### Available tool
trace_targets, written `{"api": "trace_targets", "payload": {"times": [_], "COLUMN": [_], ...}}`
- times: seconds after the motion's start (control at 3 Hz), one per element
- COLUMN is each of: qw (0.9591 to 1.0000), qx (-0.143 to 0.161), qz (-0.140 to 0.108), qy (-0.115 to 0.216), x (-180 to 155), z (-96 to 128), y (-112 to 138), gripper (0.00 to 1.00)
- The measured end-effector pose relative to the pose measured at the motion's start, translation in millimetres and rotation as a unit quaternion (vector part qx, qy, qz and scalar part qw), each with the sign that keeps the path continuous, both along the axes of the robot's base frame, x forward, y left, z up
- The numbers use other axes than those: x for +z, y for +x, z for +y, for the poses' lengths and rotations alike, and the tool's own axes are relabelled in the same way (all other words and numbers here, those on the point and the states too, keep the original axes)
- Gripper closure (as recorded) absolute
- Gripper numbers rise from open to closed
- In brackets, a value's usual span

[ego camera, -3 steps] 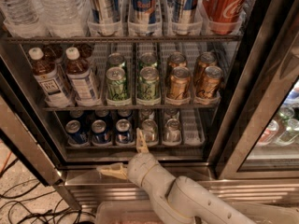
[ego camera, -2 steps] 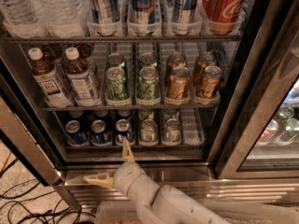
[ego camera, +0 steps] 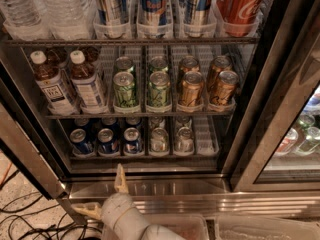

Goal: Pick pepsi can from bottom shelf of fridge

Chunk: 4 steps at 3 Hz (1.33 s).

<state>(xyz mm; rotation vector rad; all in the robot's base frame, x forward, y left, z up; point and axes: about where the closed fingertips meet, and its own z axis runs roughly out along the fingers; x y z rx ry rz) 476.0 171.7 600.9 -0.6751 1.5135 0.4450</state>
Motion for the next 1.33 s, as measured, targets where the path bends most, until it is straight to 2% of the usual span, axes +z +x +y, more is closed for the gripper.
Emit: {"api": "trace_targets", "payload": {"times": [0.33, 1.0, 1.33], "qw": [0.9999, 0.9990, 0.9991], "qx": [-0.005, 0.020, 0.020], "qz": [-0.009, -0.035, -0.038], "qy": [-0.009, -0.019, 0.002], "x": [-8, -4, -6], "z": [16, 44, 48], "y": [0, 29, 50], "gripper": [0.00, 0.00, 0.00]}}
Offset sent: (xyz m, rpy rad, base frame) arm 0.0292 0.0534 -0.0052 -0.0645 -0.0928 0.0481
